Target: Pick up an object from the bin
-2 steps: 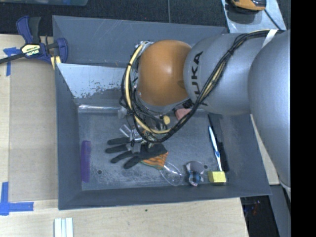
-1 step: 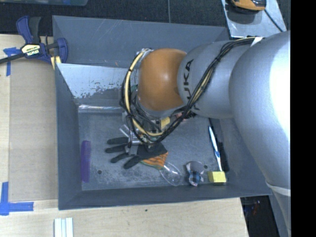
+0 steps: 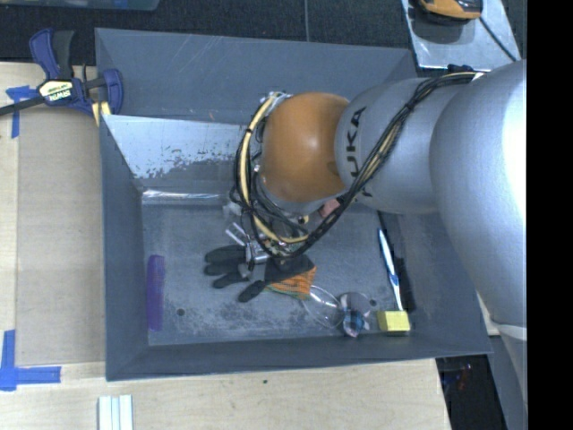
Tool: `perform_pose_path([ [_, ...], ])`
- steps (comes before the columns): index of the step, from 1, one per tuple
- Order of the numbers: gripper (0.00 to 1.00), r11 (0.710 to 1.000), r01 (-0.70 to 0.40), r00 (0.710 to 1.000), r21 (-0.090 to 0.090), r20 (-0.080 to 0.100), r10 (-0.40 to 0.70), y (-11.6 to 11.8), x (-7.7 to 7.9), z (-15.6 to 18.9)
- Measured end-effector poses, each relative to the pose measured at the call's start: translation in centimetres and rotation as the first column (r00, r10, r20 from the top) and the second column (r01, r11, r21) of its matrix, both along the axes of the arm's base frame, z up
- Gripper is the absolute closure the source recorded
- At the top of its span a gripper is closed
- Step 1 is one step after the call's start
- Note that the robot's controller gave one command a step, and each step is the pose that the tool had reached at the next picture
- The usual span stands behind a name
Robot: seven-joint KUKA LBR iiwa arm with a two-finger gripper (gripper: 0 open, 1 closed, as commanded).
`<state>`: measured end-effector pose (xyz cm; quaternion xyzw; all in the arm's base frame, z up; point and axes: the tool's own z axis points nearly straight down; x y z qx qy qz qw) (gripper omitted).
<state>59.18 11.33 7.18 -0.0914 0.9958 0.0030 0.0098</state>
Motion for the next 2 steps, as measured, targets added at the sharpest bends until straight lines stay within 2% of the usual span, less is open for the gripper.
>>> perform_pose_path([
  [1,1.00,0.983,0.184,0.983,-0.002,-0.010,-0.184,1.79,-0.64,0.56],
  [2,1.00,0.983,0.184,0.983,-0.002,-0.010,-0.184,1.78,-0.64,0.57],
])
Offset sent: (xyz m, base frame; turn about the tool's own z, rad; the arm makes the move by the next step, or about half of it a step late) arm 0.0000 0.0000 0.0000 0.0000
